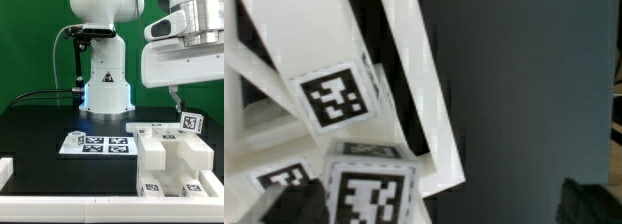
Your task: Assemble chair
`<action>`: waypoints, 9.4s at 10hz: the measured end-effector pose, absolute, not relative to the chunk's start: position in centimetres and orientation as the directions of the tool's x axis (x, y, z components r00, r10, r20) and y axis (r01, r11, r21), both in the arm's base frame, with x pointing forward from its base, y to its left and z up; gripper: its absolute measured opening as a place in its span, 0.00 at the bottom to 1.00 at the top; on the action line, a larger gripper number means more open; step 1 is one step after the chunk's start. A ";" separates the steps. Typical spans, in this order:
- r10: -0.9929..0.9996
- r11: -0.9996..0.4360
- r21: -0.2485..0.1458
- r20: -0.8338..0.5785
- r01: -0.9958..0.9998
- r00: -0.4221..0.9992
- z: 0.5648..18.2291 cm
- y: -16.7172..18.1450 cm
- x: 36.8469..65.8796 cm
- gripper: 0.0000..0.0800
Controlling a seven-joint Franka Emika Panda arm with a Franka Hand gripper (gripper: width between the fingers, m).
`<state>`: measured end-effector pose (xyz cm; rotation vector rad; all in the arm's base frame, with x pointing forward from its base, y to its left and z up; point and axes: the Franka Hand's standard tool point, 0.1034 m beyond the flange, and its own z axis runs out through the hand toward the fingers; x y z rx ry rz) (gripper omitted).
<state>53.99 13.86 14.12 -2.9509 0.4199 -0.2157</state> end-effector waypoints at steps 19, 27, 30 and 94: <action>-0.342 -0.939 -0.056 0.059 -0.339 0.938 12.6 11.0 55.2 0.55; -0.765 -0.639 -0.096 -0.019 -0.763 0.644 12.5 10.6 55.6 0.36; -0.934 -0.334 -0.108 -0.095 -0.936 0.344 12.3 10.4 55.5 0.36; -0.800 -0.599 -0.029 0.009 -0.800 0.599 12.2 11.8 55.3 0.35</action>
Offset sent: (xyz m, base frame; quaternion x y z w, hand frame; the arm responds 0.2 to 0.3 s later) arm 0.0161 -0.0328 0.0135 -0.0943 -0.0378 -0.0193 0.9946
